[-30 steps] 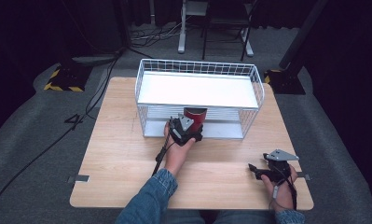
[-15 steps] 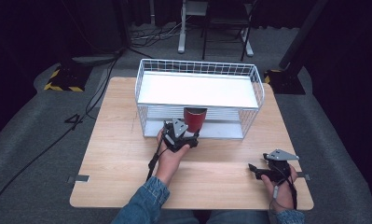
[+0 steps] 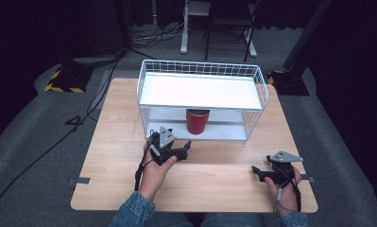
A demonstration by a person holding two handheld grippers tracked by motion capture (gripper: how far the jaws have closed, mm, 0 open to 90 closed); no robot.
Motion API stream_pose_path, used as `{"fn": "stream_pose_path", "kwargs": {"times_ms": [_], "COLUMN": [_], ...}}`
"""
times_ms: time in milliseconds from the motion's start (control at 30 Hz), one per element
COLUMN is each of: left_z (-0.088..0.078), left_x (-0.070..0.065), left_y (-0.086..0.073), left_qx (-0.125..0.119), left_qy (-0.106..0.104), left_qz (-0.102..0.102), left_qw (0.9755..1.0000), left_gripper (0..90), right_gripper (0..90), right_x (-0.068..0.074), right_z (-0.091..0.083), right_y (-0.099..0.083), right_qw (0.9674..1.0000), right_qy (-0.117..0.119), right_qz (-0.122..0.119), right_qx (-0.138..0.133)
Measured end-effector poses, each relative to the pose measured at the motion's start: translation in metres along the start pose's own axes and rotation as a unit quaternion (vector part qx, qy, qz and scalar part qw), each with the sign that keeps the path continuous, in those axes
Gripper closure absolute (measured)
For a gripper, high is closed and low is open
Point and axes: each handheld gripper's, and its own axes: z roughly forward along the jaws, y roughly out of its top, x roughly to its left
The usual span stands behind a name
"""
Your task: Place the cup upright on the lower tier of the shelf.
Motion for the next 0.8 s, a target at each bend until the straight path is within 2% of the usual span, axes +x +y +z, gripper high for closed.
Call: {"fn": "stream_pose_path", "kwargs": {"times_ms": [67,167,200,367,433,633,667,800], "left_z": [-0.012,-0.020,-0.027,-0.041,-0.051,-0.068,-0.074,-0.085], "left_x": [0.003,0.006,0.008,0.016,0.021,0.029,0.031,0.039], "left_y": [-0.002,-0.006,-0.010,-0.018,-0.022,-0.026,-0.027,-0.033], "left_qx": [-0.004,-0.010,-0.008,0.001,0.000,0.001,0.009,0.026], "left_qy": [-0.002,-0.003,-0.005,-0.002,0.000,-0.002,-0.003,-0.005], "left_qz": [-0.002,-0.009,-0.014,-0.013,-0.019,-0.012,-0.002,0.004], "left_qw": [1.0000,0.9999,0.9999,0.9999,0.9998,0.9999,0.9999,0.9996], "left_gripper": [16.6,16.7,16.7,16.6,16.7,16.5,16.3,15.8], "right_gripper": [19.6,19.6,19.6,19.6,19.6,19.6,19.6,19.6], "right_x": [0.000,0.000,-0.001,-0.002,-0.003,-0.001,-0.001,-0.001], "right_z": [0.001,0.001,0.001,0.002,0.002,0.002,0.003,0.002], "right_y": [0.000,0.001,0.001,0.001,0.001,0.002,0.002,0.002], "right_qw": [1.0000,1.0000,1.0000,0.9999,0.9998,0.9998,0.9998,0.9998], "right_qy": [0.002,0.005,0.007,0.013,0.014,0.017,0.017,0.017], "right_qz": [0.001,0.004,0.005,0.011,0.013,0.010,0.009,0.008], "right_qx": [0.001,0.001,0.002,0.004,0.005,0.005,0.005,0.005]}}
